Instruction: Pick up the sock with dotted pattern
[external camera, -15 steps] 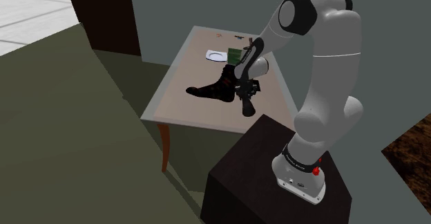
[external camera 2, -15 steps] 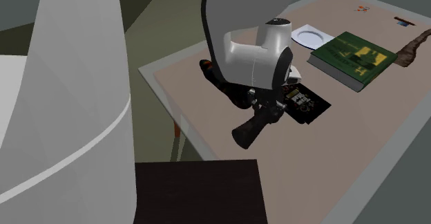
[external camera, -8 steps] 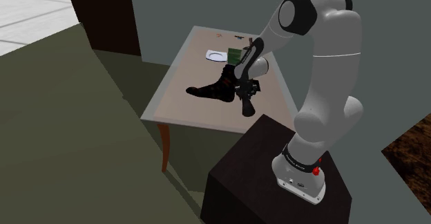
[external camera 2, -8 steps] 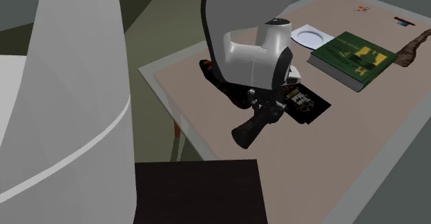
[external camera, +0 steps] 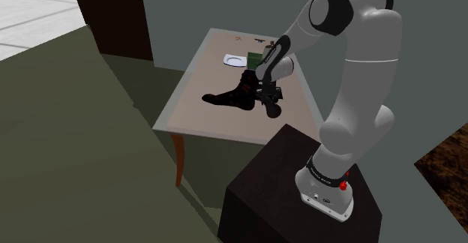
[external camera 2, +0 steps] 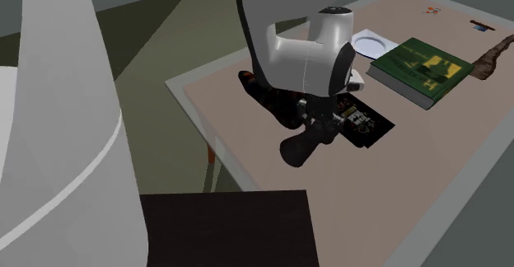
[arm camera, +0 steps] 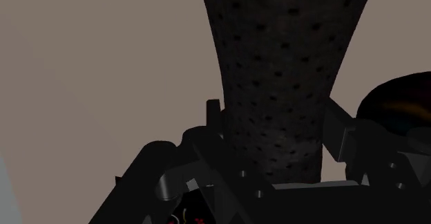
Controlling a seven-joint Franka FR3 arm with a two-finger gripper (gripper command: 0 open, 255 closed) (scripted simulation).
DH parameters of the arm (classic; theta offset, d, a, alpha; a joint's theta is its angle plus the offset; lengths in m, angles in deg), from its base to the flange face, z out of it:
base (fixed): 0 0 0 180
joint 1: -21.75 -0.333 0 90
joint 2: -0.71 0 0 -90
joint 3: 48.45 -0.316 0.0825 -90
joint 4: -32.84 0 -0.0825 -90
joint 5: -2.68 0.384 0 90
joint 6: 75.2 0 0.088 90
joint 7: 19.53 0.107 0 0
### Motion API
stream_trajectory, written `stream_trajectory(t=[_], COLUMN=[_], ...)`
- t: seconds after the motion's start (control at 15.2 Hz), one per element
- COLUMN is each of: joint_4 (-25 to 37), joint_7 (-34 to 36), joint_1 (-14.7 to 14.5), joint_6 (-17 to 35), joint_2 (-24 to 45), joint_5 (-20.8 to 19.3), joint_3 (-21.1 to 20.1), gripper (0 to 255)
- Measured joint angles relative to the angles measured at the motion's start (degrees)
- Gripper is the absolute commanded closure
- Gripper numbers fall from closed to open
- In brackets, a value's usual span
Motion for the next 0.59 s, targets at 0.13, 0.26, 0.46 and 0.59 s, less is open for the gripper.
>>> stream_trajectory(t=[0.13,0.26,0.46,0.59], joint_4=[-0.2,-0.3,-0.5,-0.4], joint_7=[0.1,0.0,-0.1,-0.1], joint_1=[-0.2,-0.4,-0.5,-0.6], joint_6=[-1.3,-2.6,-4.7,-5.7], joint_2=[-1.5,-2.8,-5.1,-6.1], joint_5=[-0.2,-0.3,-0.6,-0.7], joint_3=[0.1,0.3,0.5,0.5], gripper=[255,255,255,255])
